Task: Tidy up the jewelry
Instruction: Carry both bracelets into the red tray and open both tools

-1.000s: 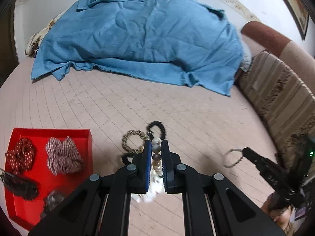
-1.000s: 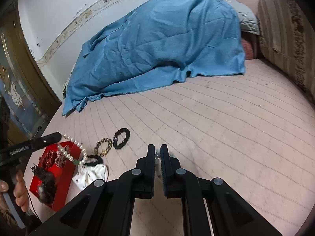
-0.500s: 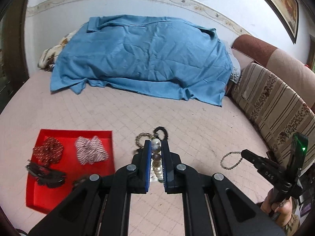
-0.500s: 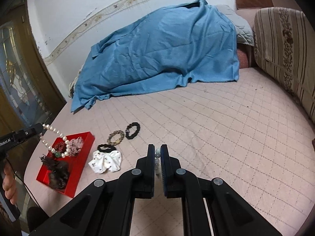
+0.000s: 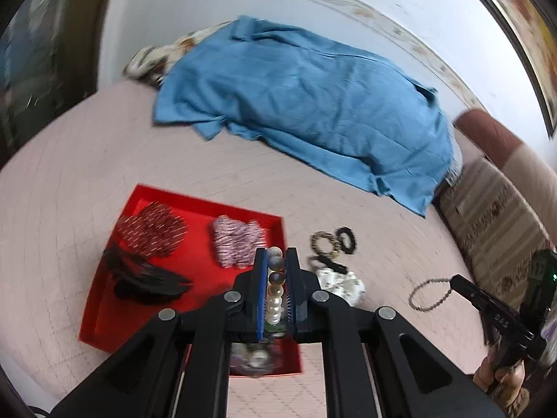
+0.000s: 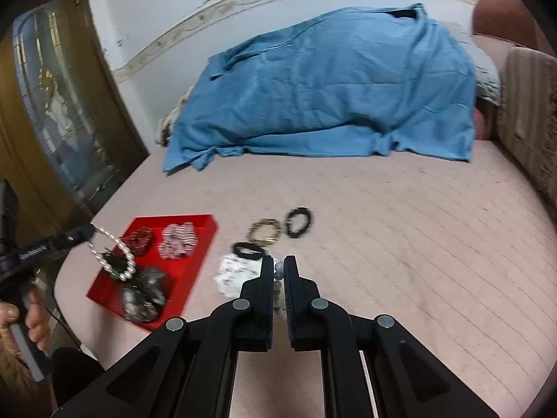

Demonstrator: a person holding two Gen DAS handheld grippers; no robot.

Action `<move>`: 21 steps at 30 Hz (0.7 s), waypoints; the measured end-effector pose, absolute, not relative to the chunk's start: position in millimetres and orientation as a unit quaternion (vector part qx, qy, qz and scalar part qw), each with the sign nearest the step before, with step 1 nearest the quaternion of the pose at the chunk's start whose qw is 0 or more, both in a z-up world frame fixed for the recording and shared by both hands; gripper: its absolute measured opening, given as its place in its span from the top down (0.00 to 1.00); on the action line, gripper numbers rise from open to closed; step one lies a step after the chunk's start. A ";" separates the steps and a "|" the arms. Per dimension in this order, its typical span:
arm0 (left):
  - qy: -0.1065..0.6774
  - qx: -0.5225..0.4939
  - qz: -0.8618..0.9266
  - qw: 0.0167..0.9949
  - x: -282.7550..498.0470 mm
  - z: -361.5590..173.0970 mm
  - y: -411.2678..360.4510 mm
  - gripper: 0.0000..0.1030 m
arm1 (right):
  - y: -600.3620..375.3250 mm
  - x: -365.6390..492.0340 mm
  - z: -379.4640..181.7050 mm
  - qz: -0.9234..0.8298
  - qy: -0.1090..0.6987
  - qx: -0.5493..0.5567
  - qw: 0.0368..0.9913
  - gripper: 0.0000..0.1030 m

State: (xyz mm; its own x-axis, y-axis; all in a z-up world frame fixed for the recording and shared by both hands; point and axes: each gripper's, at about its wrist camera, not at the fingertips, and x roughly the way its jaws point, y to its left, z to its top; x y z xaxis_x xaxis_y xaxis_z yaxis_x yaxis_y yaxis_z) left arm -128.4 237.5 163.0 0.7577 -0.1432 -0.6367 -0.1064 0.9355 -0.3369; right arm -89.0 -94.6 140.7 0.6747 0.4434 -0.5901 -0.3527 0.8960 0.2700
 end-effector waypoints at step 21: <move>0.419 -0.229 -0.007 0.879 -124.3 89.2 305.2 0.91 | 89.6 -46.6 125.8 0.344 0.404 0.009 0.847 0.94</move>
